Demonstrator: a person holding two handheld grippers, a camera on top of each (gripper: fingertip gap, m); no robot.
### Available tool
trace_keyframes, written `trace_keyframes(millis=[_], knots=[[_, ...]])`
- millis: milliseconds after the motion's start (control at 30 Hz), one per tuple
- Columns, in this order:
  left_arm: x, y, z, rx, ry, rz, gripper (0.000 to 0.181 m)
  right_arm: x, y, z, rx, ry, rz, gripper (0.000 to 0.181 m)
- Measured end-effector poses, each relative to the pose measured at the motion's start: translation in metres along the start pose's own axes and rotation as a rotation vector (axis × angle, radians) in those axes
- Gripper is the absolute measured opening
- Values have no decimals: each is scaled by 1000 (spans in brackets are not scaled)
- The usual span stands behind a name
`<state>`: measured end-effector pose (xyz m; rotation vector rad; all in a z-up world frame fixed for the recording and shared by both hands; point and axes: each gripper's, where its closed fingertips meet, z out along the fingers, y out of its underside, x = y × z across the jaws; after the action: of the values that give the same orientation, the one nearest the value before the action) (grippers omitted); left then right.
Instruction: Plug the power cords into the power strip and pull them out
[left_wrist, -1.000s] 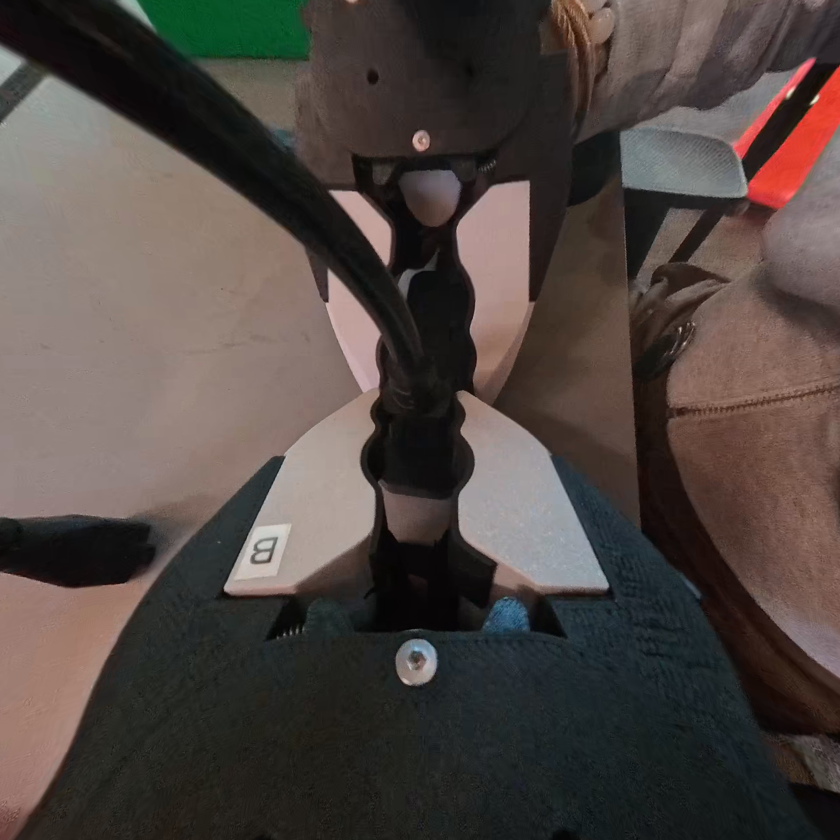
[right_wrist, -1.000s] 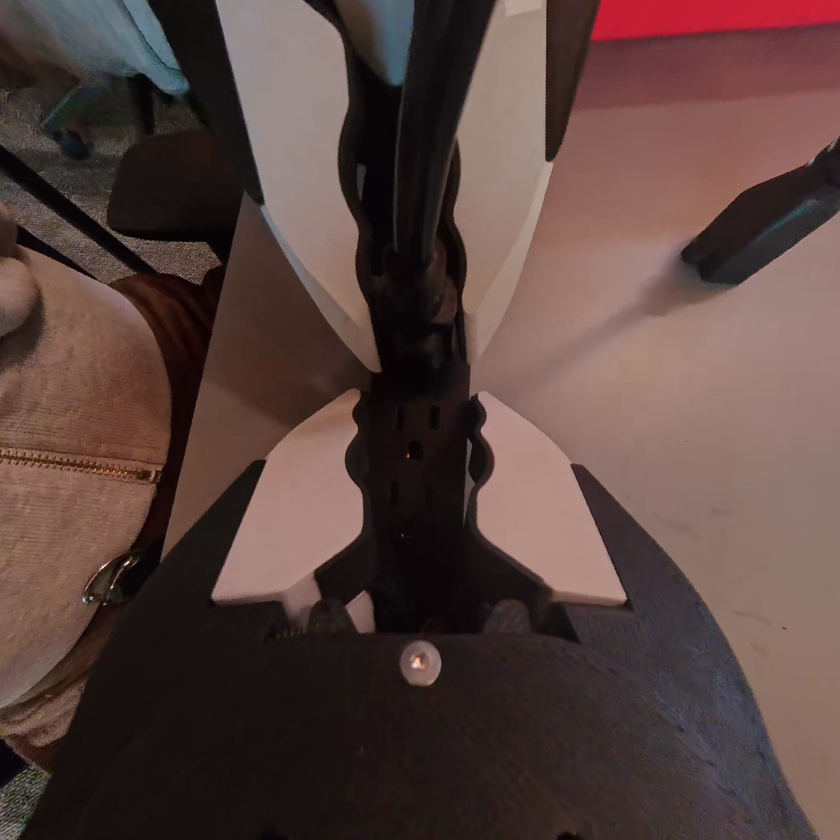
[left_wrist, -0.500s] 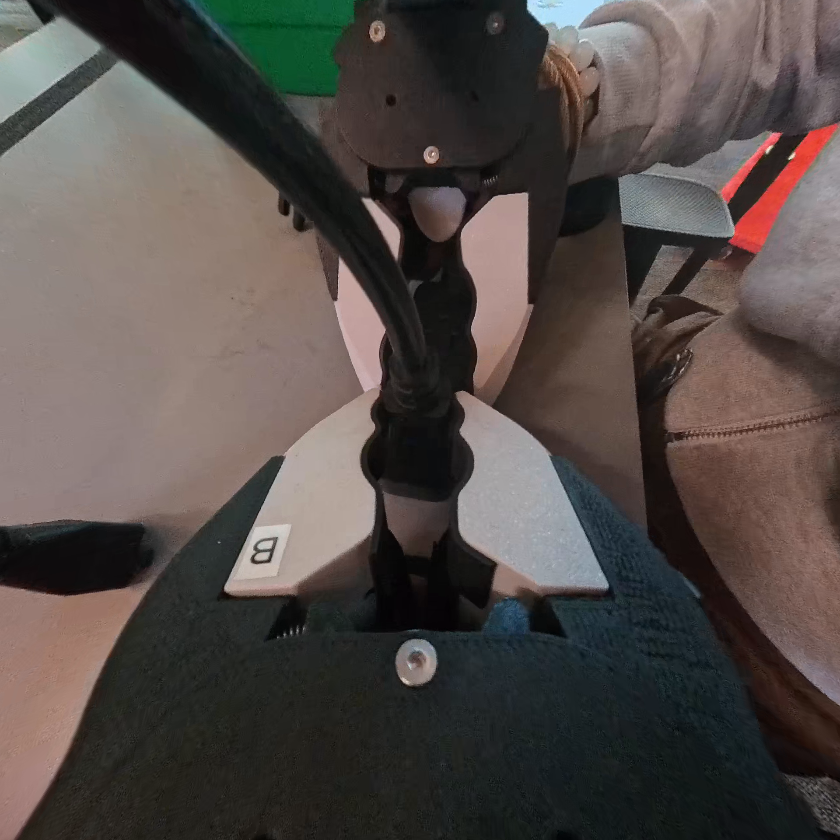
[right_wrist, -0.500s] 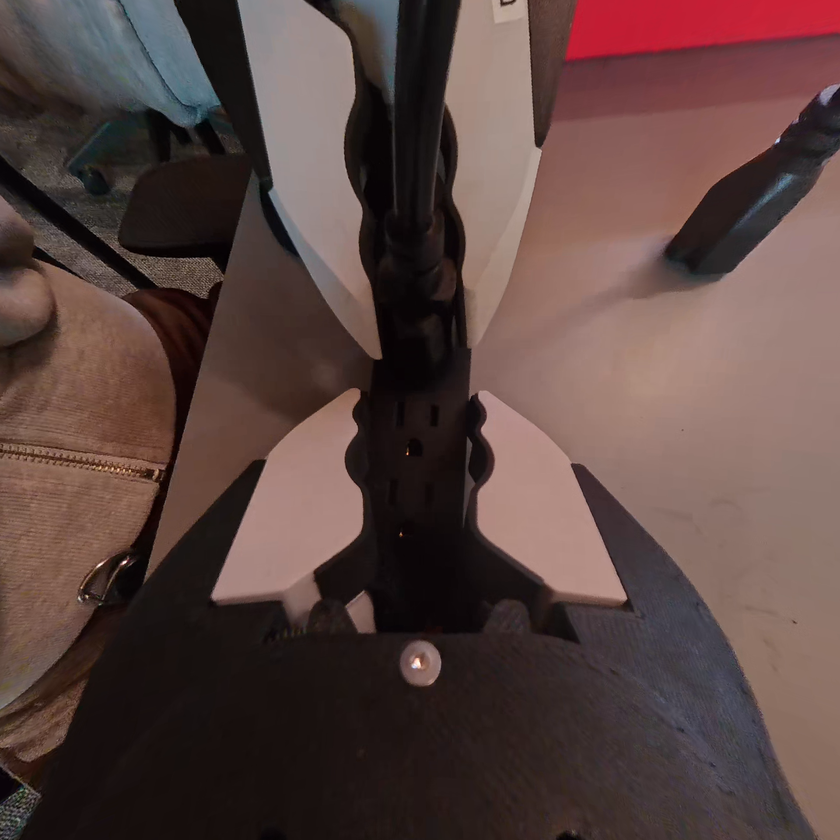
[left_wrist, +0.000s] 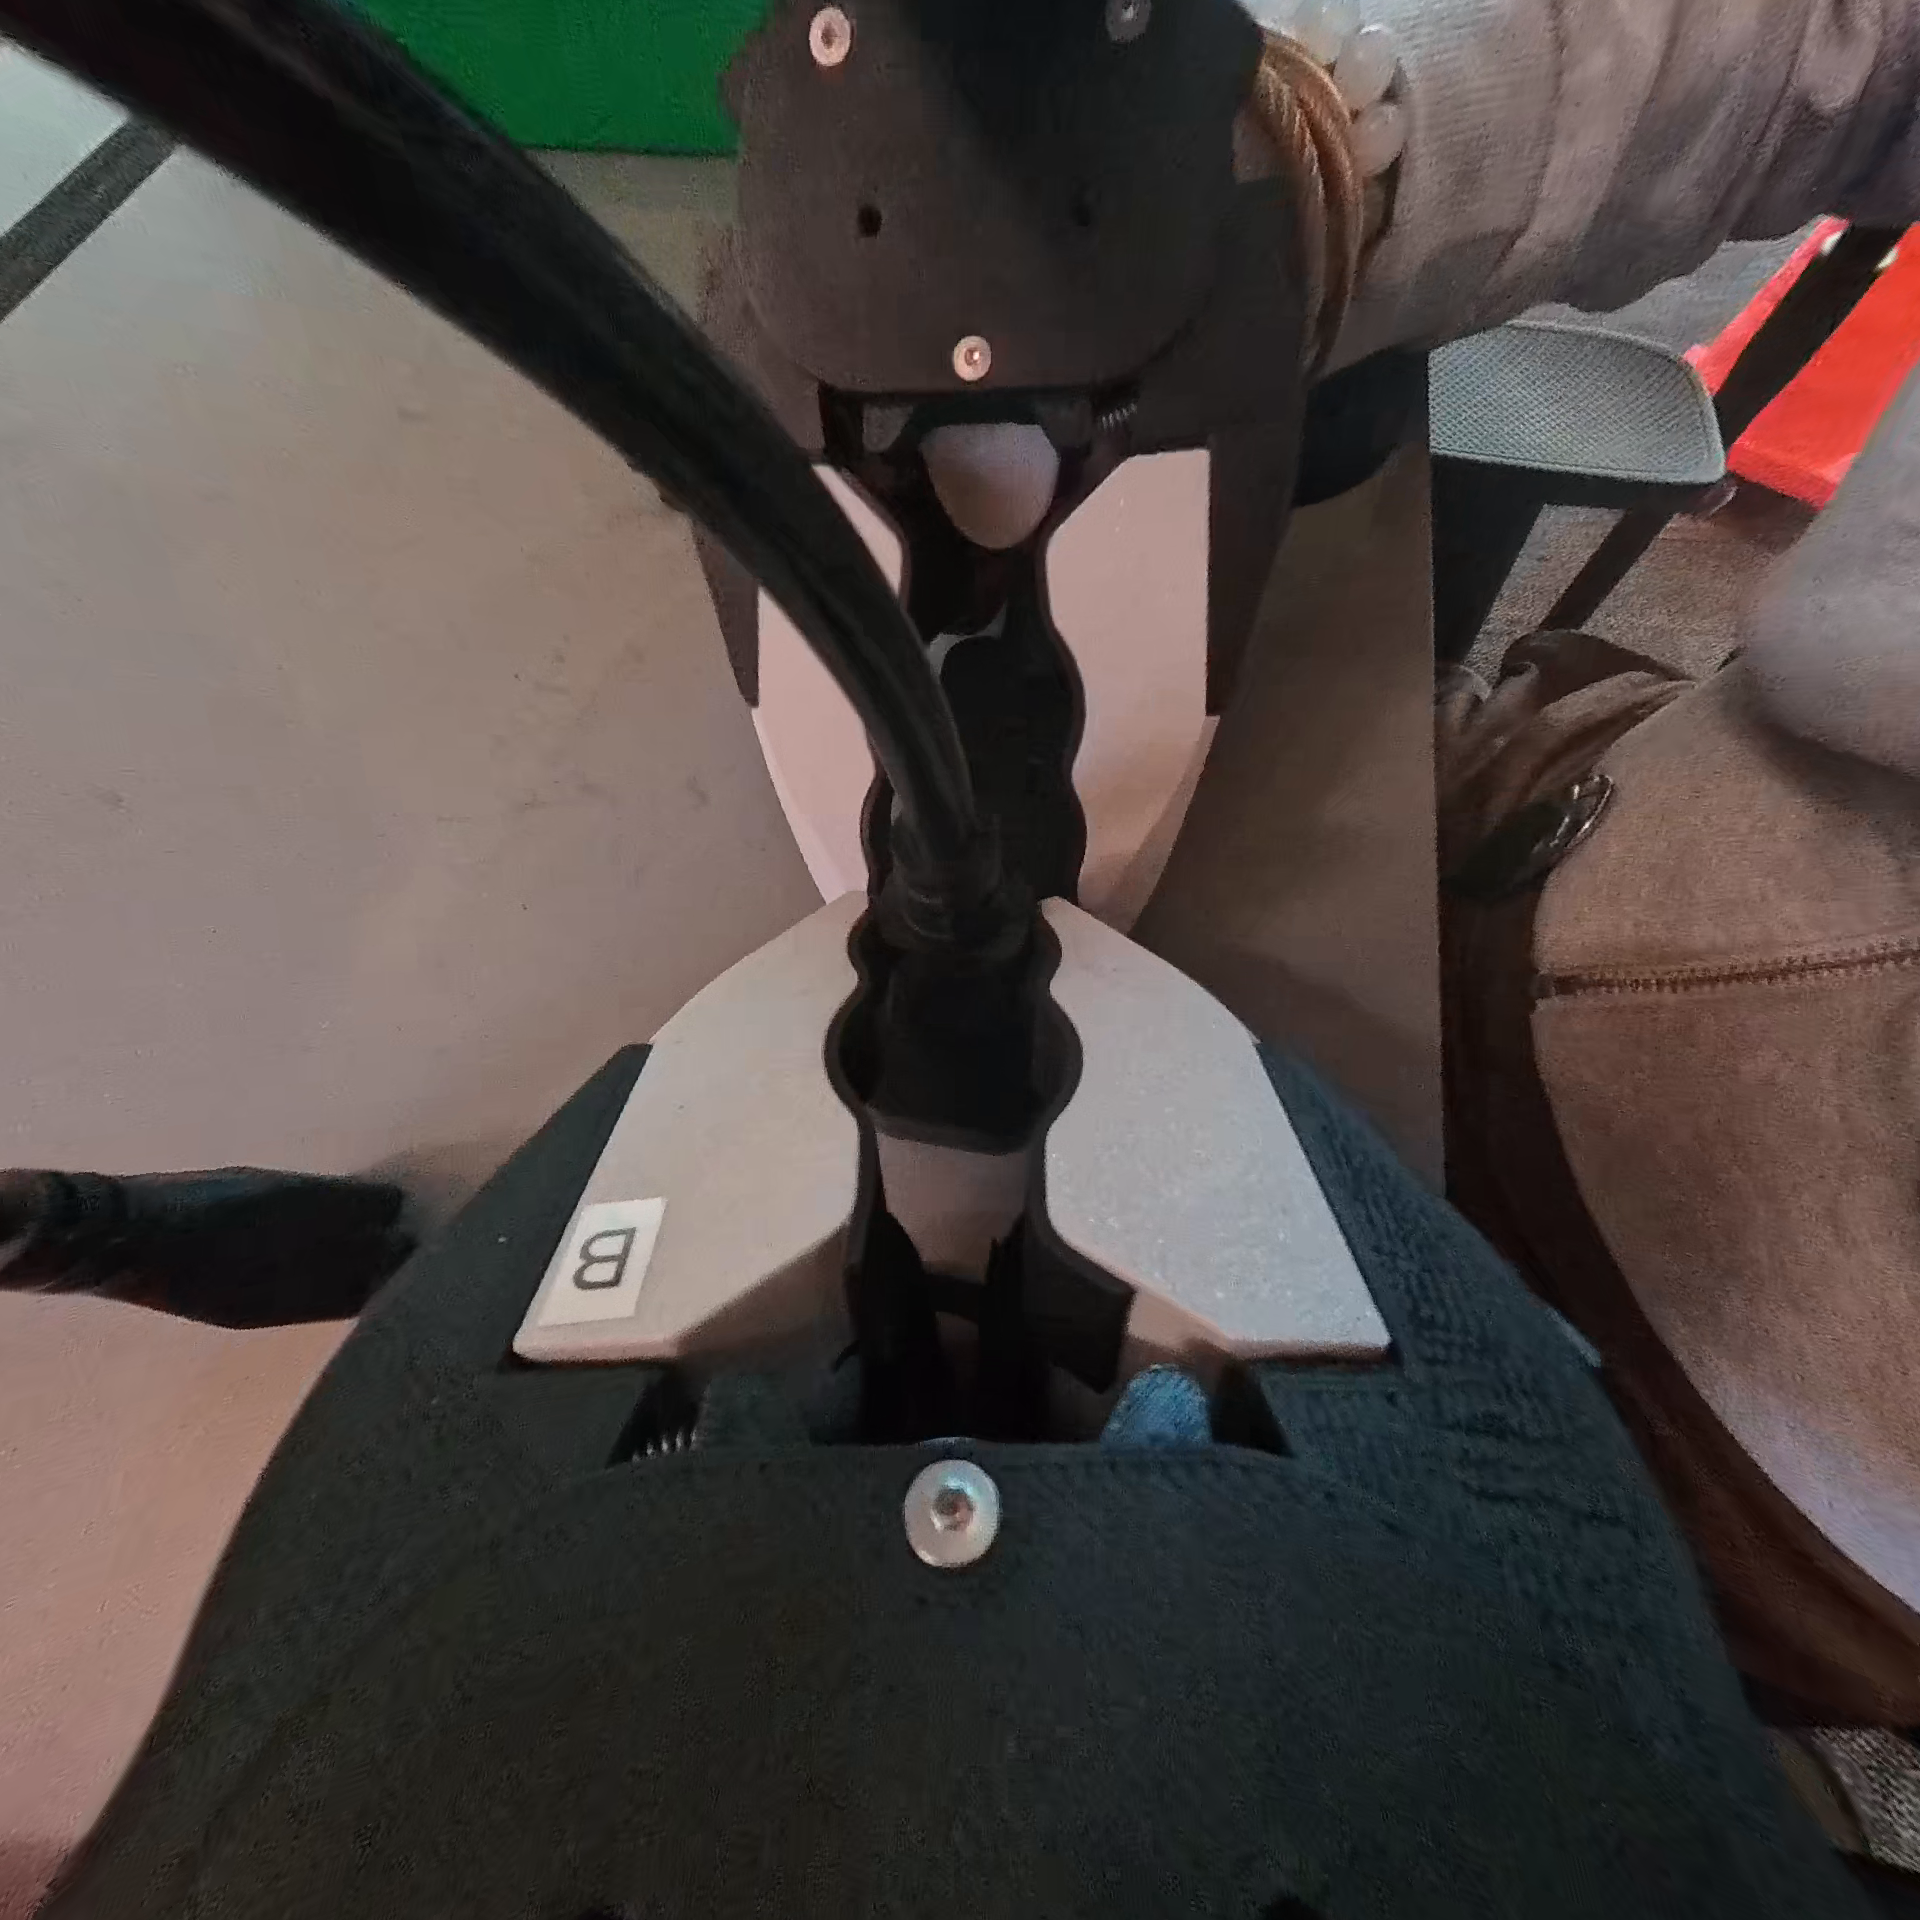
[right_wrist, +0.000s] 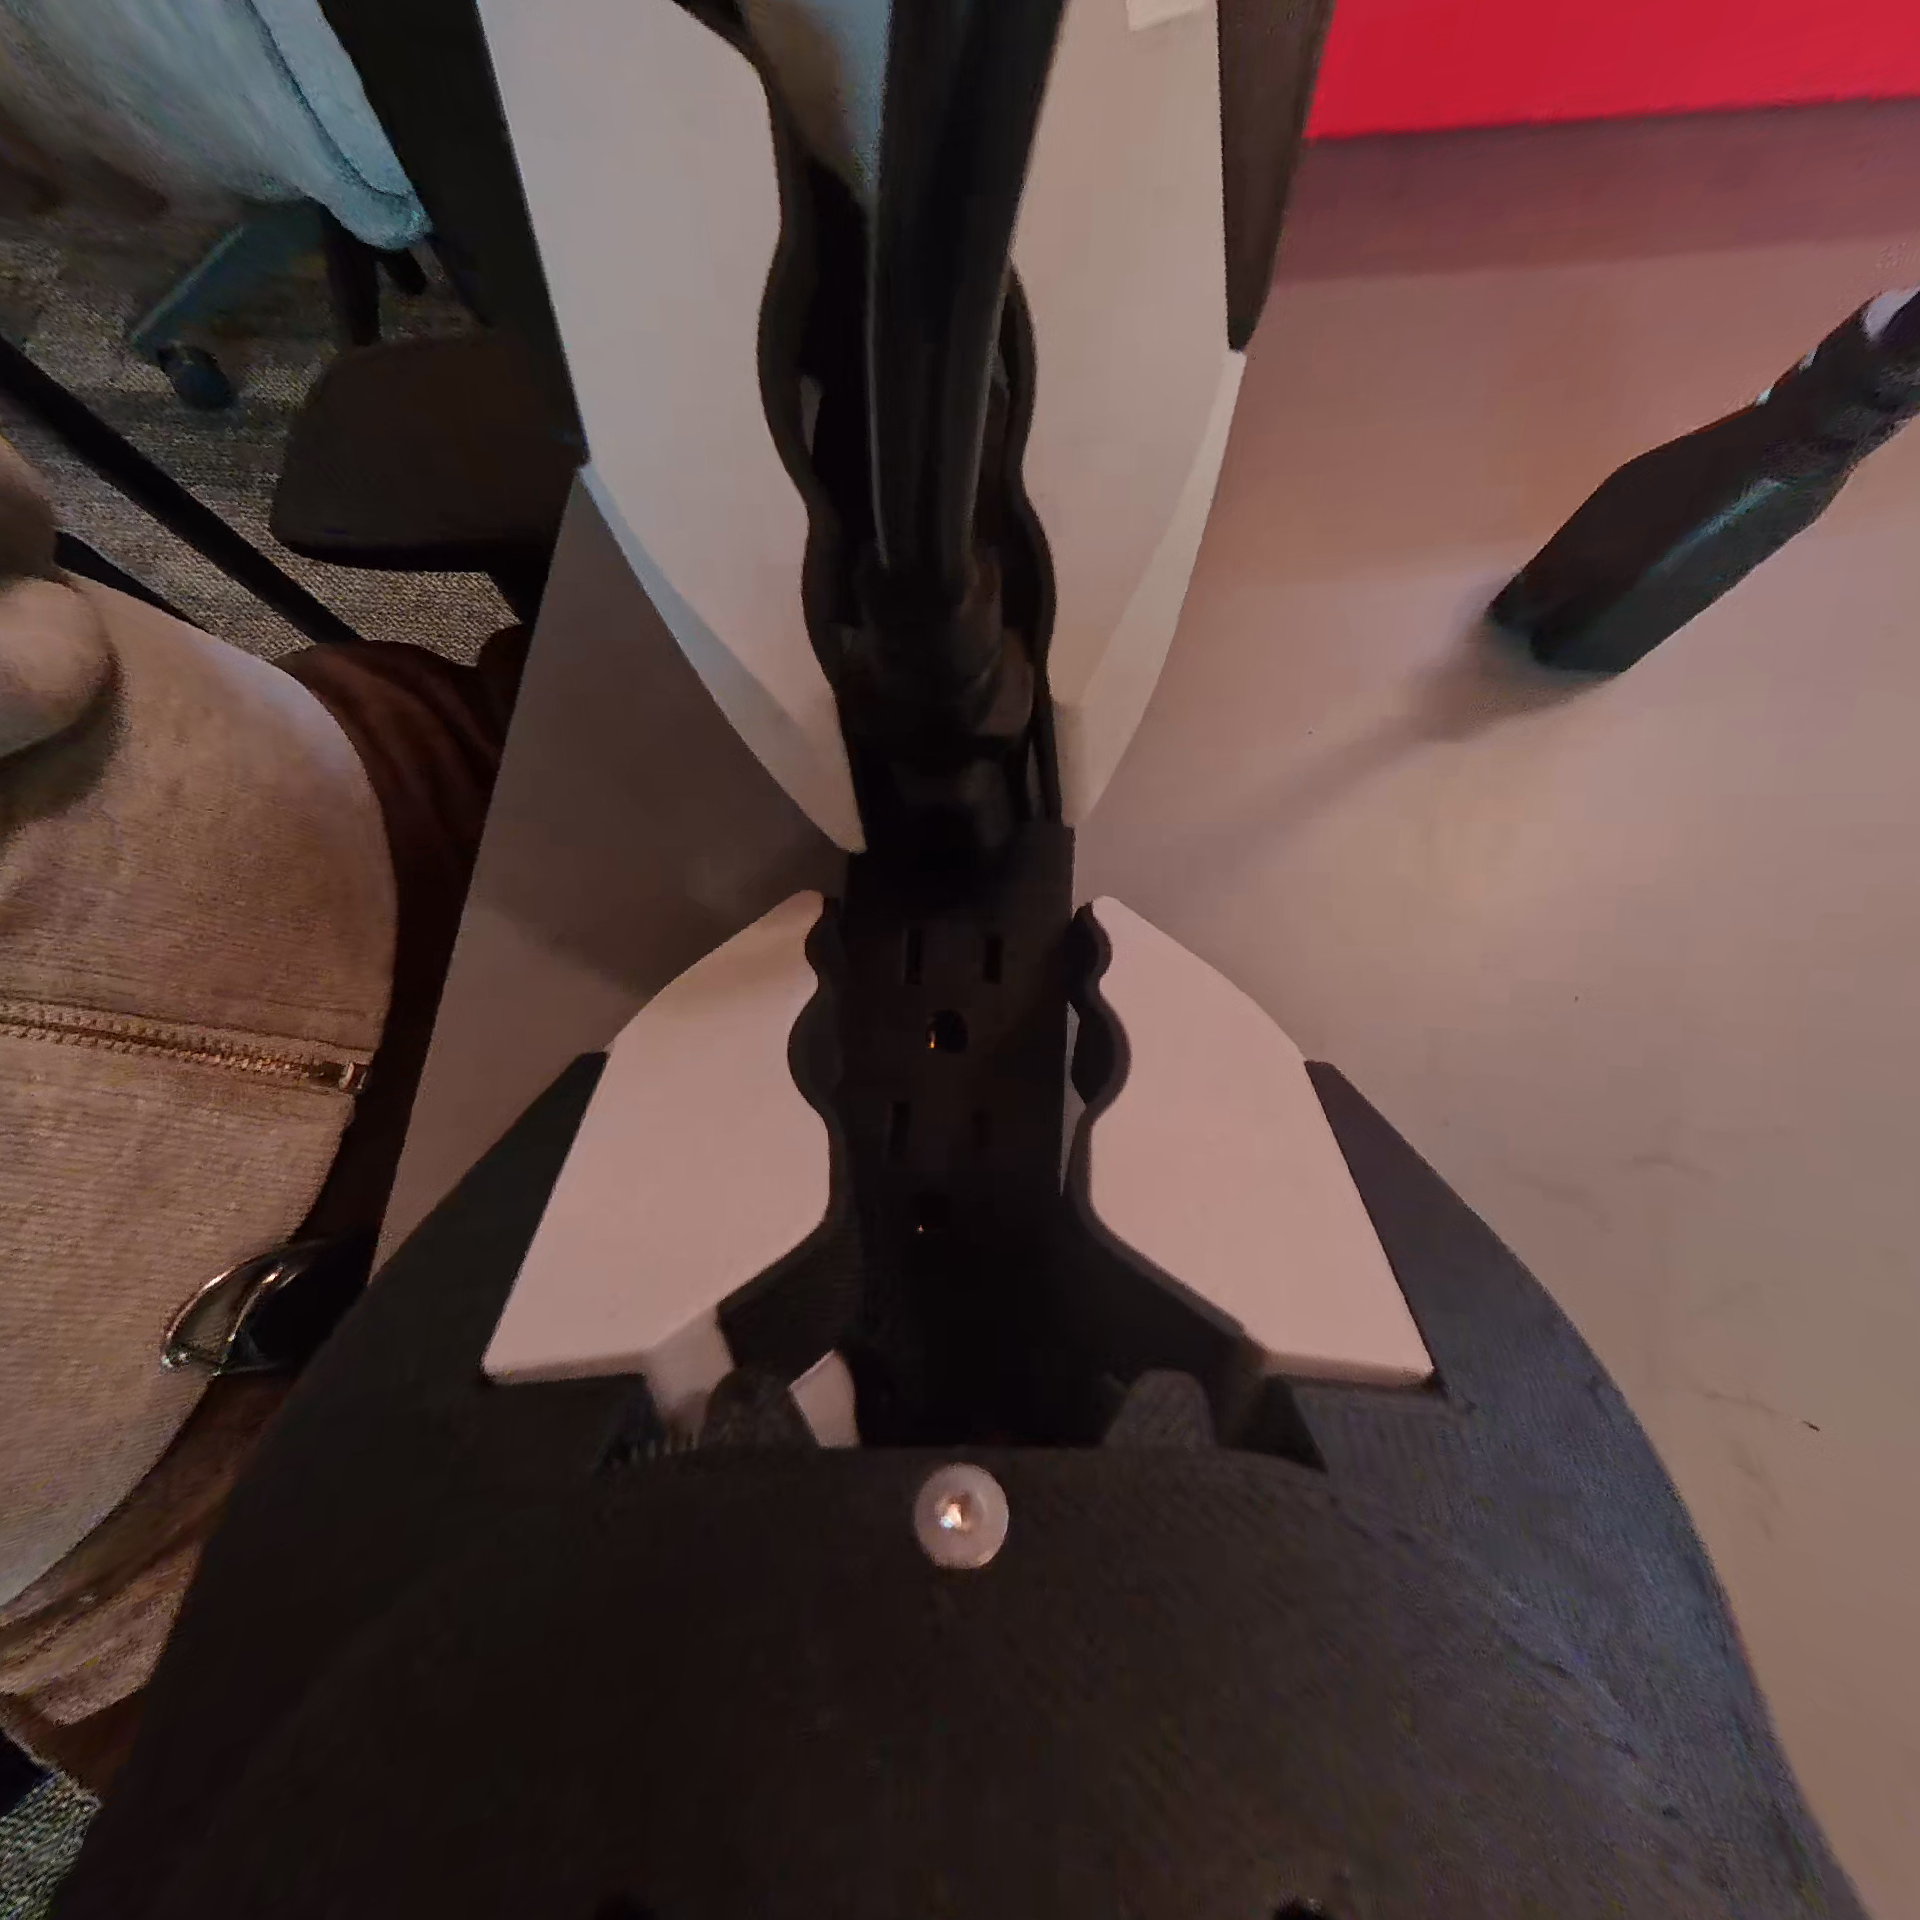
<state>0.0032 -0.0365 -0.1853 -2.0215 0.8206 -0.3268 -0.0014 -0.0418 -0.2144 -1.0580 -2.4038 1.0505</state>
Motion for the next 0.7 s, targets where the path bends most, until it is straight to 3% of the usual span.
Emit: trace_keyframes(millis=[100, 367, 500, 633, 700], knots=[[-4, 3, -2, 52, 27, -55, 24, 2, -1, 3, 12, 2, 23, 44], [-5, 8, -7, -5, 49, -53, 24, 1, -2, 5, -19, -4, 22, 44], [-5, 6, -5, -178, 7, 73, 25, 2, -1, 5, -110, -6, -7, 44], [-9, 9, -12, 0, 35, -67, 24, 5, -4, 9, -91, 6, 10, 45], [-9, 9, -13, -52, -36, -36, 24, 6, -5, 10, -112, 9, -1, 44]])
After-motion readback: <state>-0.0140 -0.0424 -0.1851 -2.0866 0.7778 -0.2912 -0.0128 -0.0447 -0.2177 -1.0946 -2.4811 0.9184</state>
